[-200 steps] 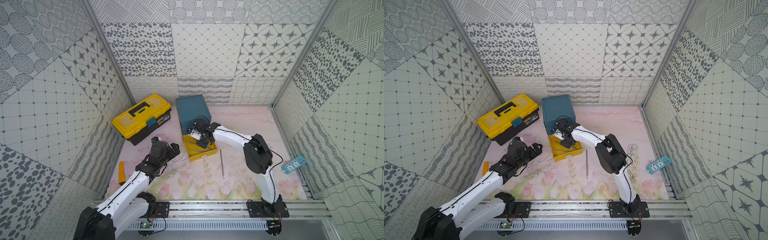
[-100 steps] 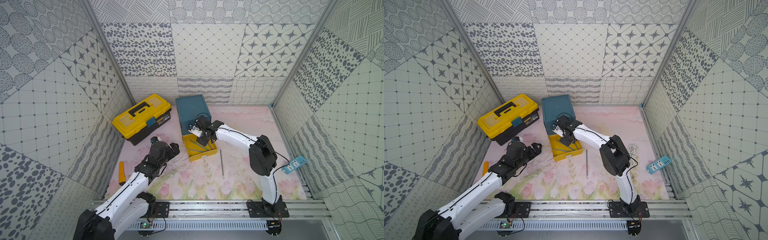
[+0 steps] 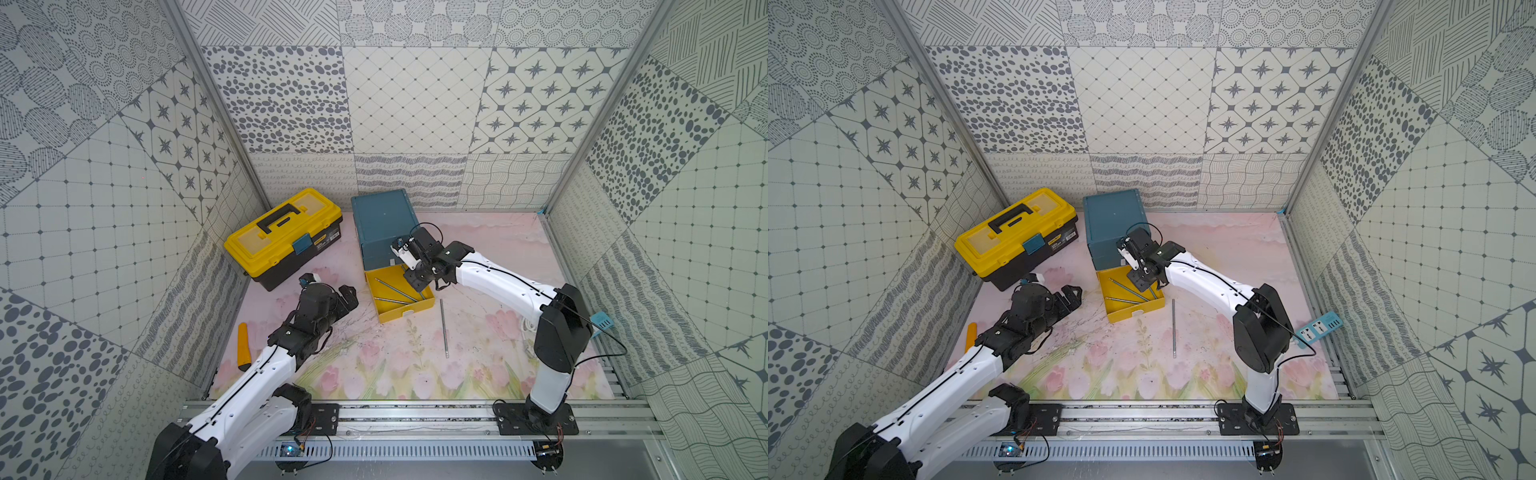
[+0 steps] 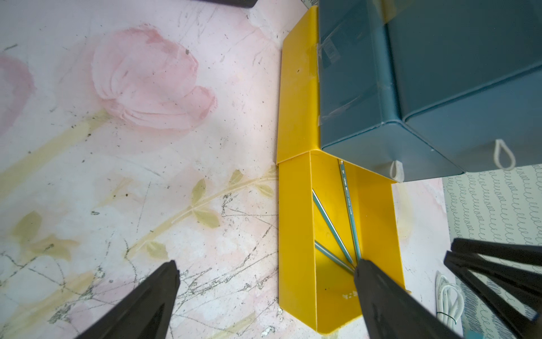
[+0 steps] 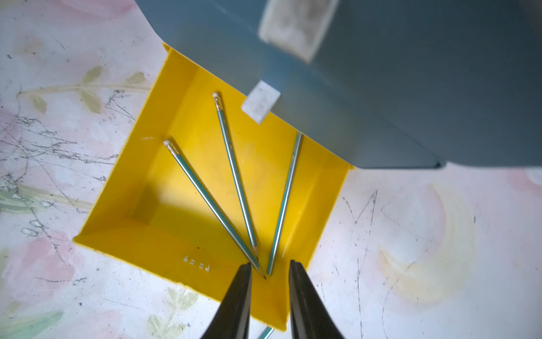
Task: Please place the pencils in the drawer according to their color
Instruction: Place the pencil in the drawer, then pick up the pencil from the center of the board.
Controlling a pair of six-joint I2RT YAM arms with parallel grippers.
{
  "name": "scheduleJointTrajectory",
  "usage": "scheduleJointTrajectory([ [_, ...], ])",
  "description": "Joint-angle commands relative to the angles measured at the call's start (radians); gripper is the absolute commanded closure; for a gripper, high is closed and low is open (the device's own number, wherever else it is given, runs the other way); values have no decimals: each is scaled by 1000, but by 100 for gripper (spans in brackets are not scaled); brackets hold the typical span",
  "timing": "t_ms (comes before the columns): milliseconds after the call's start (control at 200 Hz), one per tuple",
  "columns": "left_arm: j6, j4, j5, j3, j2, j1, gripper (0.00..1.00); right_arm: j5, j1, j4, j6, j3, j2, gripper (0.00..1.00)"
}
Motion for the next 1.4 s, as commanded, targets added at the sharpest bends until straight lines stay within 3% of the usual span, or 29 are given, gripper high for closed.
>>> scheduleJointTrajectory([
  [0, 12, -17, -13, 6, 1, 9, 1, 42, -3, -30, 165, -46, -81, 71],
  [500, -1, 34, 9, -4, 39, 10, 1, -23, -63, -70, 520, -325, -242, 71],
  [1396, -5, 57, 21, -15, 73, 11, 1, -147, -43, 57, 701, -535, -159, 56],
])
